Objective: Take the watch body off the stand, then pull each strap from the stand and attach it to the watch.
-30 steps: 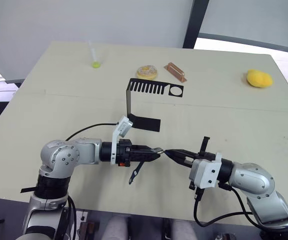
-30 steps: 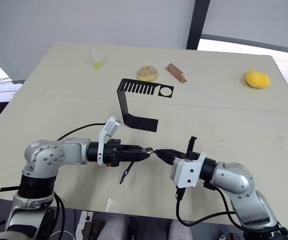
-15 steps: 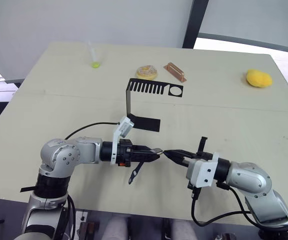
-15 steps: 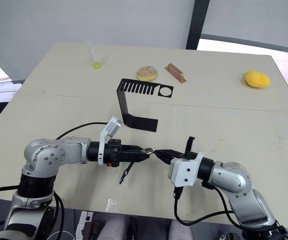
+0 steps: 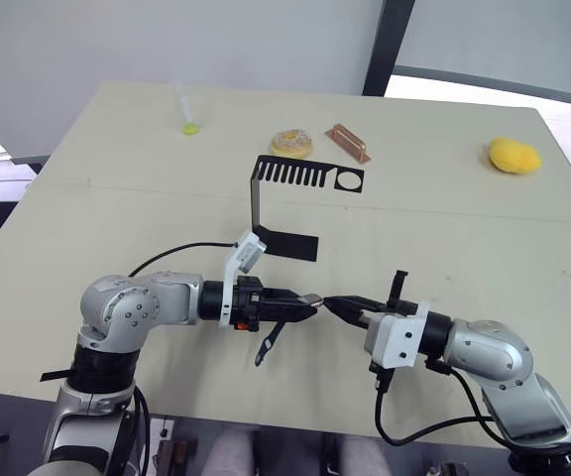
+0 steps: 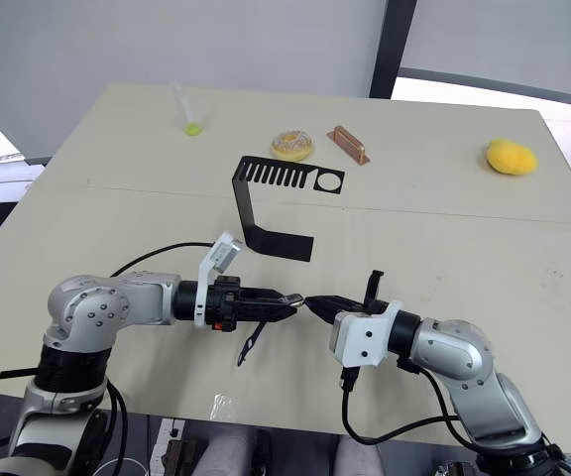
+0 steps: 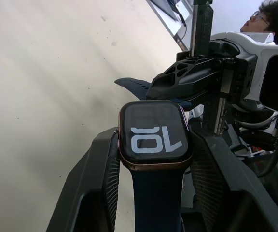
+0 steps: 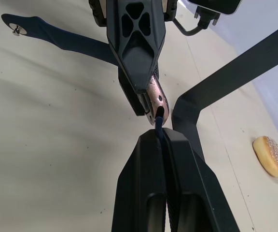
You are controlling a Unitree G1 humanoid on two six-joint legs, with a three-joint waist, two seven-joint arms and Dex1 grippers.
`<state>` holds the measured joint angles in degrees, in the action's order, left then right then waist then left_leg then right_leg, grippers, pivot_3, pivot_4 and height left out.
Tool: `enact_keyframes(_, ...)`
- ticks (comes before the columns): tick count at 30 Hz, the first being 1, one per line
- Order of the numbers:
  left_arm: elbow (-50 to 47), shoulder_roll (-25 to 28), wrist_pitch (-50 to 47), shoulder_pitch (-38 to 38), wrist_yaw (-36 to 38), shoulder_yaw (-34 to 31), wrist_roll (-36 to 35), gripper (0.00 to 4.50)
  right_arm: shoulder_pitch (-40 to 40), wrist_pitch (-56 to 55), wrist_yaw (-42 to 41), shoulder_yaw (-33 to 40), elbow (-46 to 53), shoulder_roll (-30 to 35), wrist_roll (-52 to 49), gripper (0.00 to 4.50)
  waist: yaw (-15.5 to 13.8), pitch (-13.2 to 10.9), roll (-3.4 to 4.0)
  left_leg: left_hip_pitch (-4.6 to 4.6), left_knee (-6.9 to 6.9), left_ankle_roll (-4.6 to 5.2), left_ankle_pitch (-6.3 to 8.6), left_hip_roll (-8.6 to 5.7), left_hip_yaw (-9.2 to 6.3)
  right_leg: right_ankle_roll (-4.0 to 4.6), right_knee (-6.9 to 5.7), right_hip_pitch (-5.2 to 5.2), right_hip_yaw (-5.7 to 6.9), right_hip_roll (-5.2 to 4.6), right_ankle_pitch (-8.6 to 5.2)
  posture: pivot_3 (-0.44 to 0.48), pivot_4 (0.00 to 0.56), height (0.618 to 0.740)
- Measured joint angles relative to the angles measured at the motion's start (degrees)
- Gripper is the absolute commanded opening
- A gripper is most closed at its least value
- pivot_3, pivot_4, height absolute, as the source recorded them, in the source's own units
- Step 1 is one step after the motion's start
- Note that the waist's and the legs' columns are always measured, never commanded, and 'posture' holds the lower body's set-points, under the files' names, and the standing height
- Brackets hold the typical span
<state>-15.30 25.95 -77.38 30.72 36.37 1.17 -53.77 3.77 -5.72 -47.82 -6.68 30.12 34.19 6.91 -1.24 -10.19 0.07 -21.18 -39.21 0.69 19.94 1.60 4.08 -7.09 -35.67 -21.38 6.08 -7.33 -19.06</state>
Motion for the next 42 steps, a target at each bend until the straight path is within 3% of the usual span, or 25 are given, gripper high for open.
enact_keyframes(42, -0.5, 0.8, 0.8, 0.2, 0.2, 1.7, 1.8, 1.58, 1.7, 2.5, 0.0, -1.9, -1.1, -0.5, 1.5, 0.0, 0.0, 0.0, 0.0, 0.0, 0.0, 0.0, 0.0, 0.0, 0.0, 0.0, 0.0, 0.0, 0.0, 0.0, 0.0, 0.0, 0.15, 0.74)
